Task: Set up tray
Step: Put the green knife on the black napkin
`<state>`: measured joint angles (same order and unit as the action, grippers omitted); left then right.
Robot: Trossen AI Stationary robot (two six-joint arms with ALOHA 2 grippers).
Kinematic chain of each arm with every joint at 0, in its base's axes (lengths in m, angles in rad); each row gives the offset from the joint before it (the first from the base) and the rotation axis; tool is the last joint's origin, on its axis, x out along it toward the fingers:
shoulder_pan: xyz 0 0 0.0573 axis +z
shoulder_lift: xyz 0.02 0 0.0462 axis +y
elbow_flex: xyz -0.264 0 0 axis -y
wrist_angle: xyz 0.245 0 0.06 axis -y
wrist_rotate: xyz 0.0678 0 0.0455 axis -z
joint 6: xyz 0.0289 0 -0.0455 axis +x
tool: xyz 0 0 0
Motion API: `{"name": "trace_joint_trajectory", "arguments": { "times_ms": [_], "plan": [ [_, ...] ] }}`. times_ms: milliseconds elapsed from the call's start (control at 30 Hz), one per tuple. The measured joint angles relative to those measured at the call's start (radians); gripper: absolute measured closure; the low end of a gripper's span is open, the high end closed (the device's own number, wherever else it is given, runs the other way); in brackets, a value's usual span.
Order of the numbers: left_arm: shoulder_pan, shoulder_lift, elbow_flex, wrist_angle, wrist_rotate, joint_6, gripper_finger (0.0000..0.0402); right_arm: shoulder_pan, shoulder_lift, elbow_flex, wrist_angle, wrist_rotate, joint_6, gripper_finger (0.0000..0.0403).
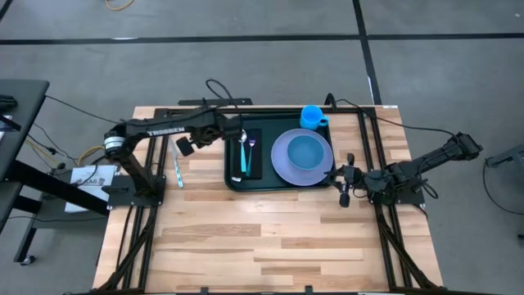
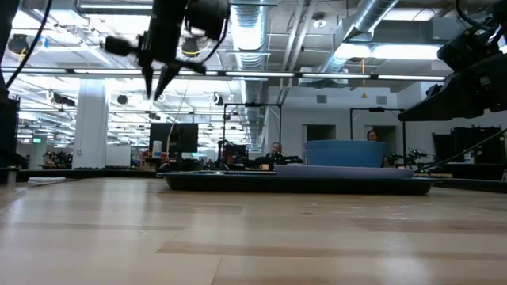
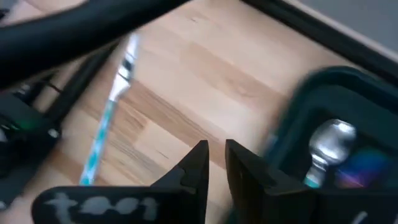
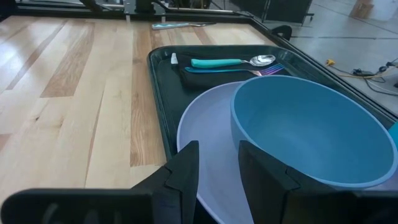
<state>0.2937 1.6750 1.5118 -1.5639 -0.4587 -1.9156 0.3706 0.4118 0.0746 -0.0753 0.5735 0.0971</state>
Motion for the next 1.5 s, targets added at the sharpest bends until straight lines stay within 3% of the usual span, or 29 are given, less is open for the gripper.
{"name": "trace_joint_trajectory", "arguments": {
  "times_ms": [167, 367, 633, 767, 933, 1100, 1500],
  "plan": [
    [0.010, 0.001, -0.208, -0.004, 0.026, -0.091, 0.0360, 0.000, 0.000, 0.000, 0.000, 0.000, 0.000, 0.0296],
    [0.013, -0.125, -0.475, -0.007, 0.103, -0.255, 0.0368, 0.000, 0.000, 0.000, 0.000, 0.000, 0.000, 0.0296],
    [0.041, -0.238, -0.644, 0.029, 0.097, -0.334, 0.0378, 0.000, 0.000, 0.000, 0.000, 0.000, 0.000, 0.0296],
    [0.051, -0.240, -0.696, 0.105, 0.132, -0.322, 0.0379, 0.000, 0.000, 0.000, 0.000, 0.000, 0.000, 0.0296],
    [0.053, -0.240, -0.717, 0.243, 0.089, -0.270, 0.0378, 0.000, 0.000, 0.000, 0.000, 0.000, 0.000, 0.0296],
    [0.082, -0.240, -0.717, 0.258, 0.086, -0.217, 0.0378, 0.000, 0.000, 0.000, 0.000, 0.000, 0.000, 0.0296],
    [0.260, -0.237, -0.717, 0.358, 0.106, 0.040, 0.0378, 0.000, 0.000, 0.000, 0.000, 0.000, 0.000, 0.0296]
  ]
}}
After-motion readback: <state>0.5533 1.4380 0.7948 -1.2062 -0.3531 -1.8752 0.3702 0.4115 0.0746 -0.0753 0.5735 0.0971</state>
